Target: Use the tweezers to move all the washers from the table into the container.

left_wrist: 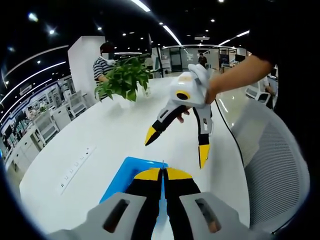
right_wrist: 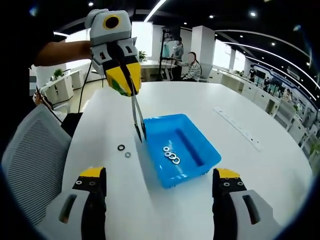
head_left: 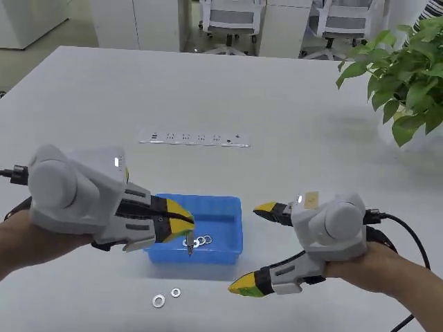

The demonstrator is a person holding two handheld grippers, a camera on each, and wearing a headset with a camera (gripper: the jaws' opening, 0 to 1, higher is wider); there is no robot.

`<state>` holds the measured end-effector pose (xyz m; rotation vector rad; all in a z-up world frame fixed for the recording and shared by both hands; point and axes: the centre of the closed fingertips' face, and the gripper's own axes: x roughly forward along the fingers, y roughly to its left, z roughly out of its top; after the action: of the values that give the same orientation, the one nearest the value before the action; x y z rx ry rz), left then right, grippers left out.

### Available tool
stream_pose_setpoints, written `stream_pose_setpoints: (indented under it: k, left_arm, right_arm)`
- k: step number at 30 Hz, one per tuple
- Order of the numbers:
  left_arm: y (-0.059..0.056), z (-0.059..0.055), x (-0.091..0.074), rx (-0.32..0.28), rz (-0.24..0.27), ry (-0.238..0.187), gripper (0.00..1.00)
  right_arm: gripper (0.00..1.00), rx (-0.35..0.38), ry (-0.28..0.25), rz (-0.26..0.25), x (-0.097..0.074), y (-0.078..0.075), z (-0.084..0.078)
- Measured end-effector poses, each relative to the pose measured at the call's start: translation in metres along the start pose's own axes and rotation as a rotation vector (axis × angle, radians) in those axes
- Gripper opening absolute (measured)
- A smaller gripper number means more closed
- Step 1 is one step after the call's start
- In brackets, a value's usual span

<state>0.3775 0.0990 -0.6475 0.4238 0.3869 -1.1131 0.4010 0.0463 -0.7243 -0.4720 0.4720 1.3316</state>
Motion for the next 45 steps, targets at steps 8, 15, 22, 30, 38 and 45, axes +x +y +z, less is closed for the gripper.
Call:
stream_pose_setpoints:
  k: [8, 15, 22, 30, 38, 45]
  left_arm:
    - [-0.006, -0.006, -0.001, 0.001, -0.005, 0.005, 0.05]
    - [-0.011, -0.013, -0.002, -0.008, -0.005, 0.007, 0.05]
    - [-0.015, -0.019, -0.006, -0.019, -0.006, 0.012, 0.05]
    - [-0.02, -0.028, -0.008, -0.034, -0.005, 0.02, 0.05]
    - [-0.024, -0.035, -0.006, -0.046, -0.006, 0.024, 0.05]
    - [-0.025, -0.042, -0.002, -0.055, -0.006, 0.019, 0.05]
  right_arm:
    - [0.97, 0.023, -0.013, -0.017, -0.005, 0.003, 0.0]
    - [1.0, 0.029, -0.022, -0.017, -0.008, 0.011, -0.003]
    - [1.0, 0.047, -0.029, -0.021, -0.013, 0.017, -0.006]
    - [1.0, 0.055, -0.013, -0.014, -0.012, 0.025, -0.012]
    - [1.0, 0.06, -0.009, -0.011, -0.012, 0.029, -0.014]
    - [1.0, 0.066, -0.001, -0.014, -0.013, 0.031, -0.018]
